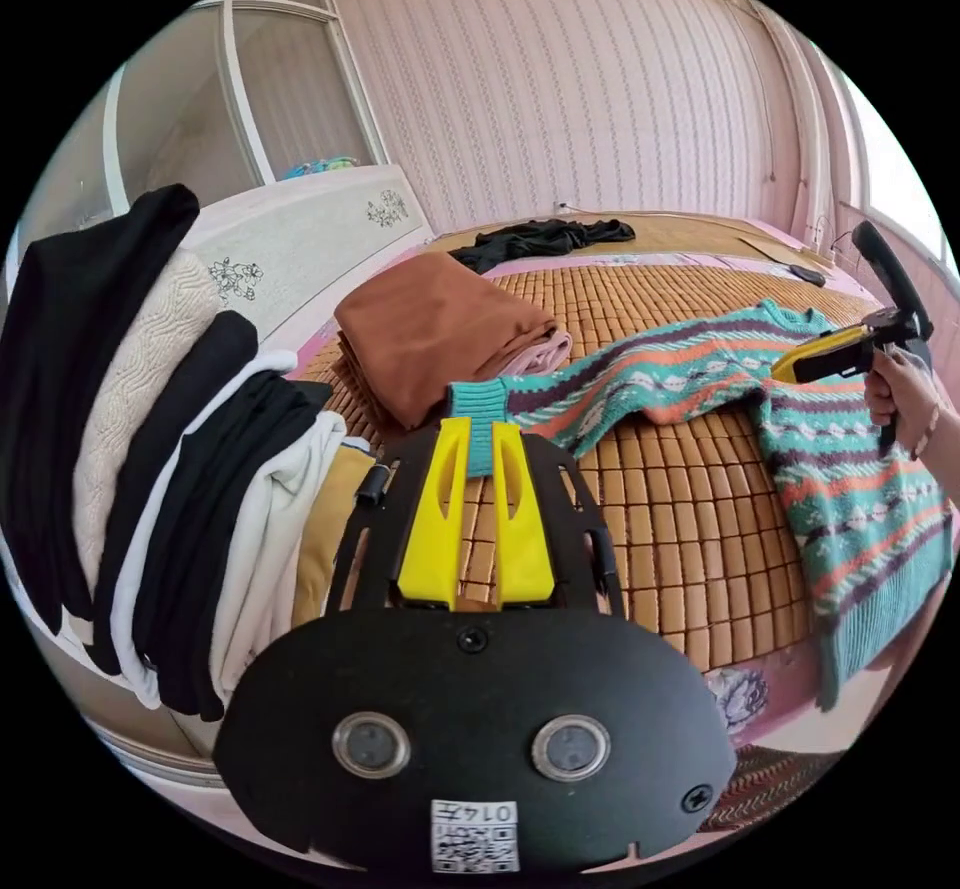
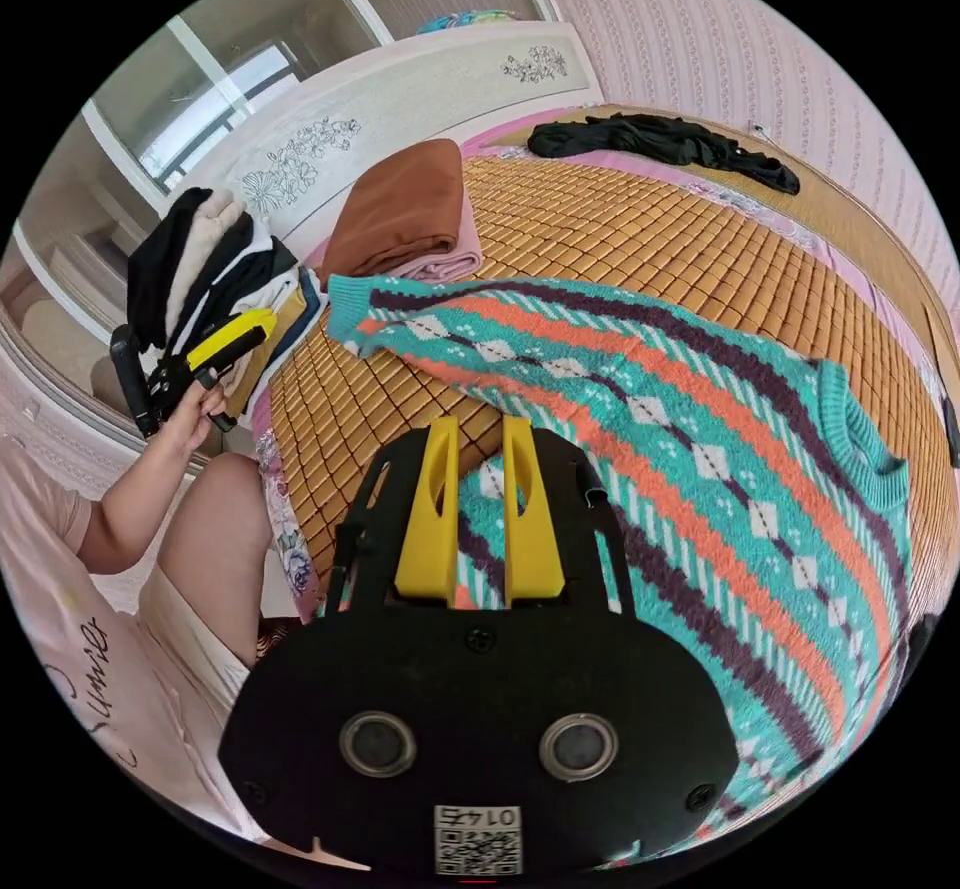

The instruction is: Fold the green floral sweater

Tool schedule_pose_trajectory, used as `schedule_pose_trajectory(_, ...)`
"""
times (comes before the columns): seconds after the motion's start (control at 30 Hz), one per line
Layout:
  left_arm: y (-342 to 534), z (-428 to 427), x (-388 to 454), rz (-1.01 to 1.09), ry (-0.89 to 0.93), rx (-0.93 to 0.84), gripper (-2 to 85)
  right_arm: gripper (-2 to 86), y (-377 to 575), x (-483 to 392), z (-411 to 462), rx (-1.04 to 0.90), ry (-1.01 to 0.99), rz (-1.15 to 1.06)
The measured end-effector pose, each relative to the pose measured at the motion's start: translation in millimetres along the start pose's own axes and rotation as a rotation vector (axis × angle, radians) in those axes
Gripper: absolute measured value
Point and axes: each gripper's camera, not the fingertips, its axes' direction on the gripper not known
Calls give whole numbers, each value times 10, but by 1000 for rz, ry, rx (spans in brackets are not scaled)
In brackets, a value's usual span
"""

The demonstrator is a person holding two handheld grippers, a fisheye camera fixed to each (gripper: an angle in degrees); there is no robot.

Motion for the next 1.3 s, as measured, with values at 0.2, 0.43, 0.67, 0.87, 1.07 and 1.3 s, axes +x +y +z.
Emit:
schedule_pose_trajectory(0.2, 249, 333, 224, -84, 259, -135, 74, 84, 1440, 125, -753, -134, 123, 267)
schedule_pose_trajectory(0.43, 310, 645, -30, -350, 156, -136, 77, 73, 1508, -111, -1326, -102, 42, 313)
schedule_pose_trajectory(0.67, 355, 1299, -691, -709, 232, -147, 122, 105, -477, -885, -1080, -1, -168, -23)
schedule_pose_trajectory(0.87, 401, 1599, -632, -696, 370, -160, 60, 103, -1768, -1555, -801, -13, -246, -167)
schedule_pose_trajectory(1.07, 266, 1064, 175, -270, 303, 79, 32, 142, -2481, -1783, -1094, -51, -341, -126)
schedule_pose_trajectory(1.3, 245, 677, 1407, 78, 261, 227, 19, 47, -2368, -1459, -2280, -13, -154, -111)
